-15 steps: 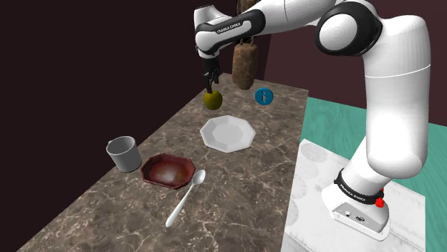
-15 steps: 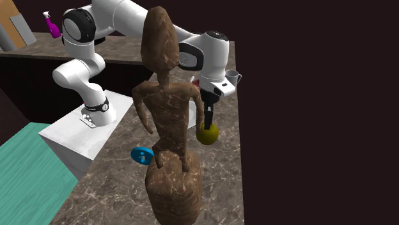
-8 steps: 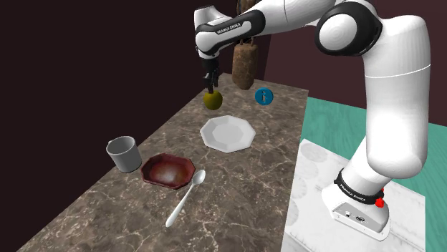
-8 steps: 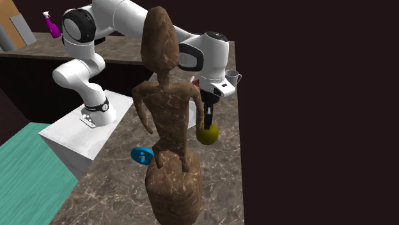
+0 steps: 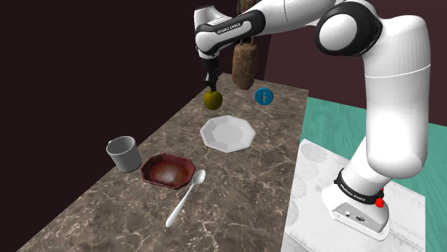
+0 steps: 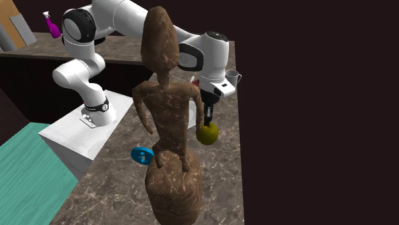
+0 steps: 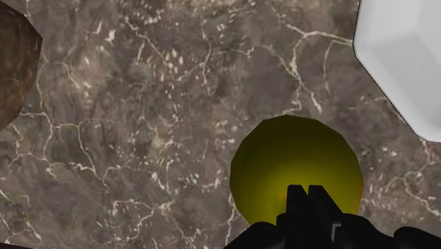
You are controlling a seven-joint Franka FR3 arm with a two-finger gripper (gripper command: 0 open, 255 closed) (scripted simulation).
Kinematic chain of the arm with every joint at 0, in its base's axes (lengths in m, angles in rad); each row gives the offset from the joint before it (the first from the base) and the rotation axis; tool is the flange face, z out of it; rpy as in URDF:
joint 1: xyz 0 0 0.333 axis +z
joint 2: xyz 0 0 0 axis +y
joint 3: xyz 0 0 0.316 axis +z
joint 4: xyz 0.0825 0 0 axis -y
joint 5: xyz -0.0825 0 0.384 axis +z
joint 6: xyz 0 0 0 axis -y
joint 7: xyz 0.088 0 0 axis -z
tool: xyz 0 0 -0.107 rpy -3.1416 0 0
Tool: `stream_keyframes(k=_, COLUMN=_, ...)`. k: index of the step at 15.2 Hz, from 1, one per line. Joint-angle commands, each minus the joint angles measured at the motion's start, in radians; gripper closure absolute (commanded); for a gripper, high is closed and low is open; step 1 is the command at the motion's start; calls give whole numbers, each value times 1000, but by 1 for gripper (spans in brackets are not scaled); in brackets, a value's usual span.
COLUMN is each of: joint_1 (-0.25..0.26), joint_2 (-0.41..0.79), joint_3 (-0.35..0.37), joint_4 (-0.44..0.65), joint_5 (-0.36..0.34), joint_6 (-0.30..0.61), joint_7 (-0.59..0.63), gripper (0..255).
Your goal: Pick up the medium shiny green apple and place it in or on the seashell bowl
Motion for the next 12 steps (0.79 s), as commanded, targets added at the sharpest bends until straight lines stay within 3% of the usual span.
stream_keyframes(k=1, joint_1=0, joint_2=0, joint_3=0, joint_4=0, joint_5=0, joint_6=0, joint_7=0, gripper=255)
stream_keyframes(k=12, joint_1=2, joint_2=-23, joint_3=1, joint_4=112, joint_5=4, joint_6=-135, joint_7=-13, gripper=255)
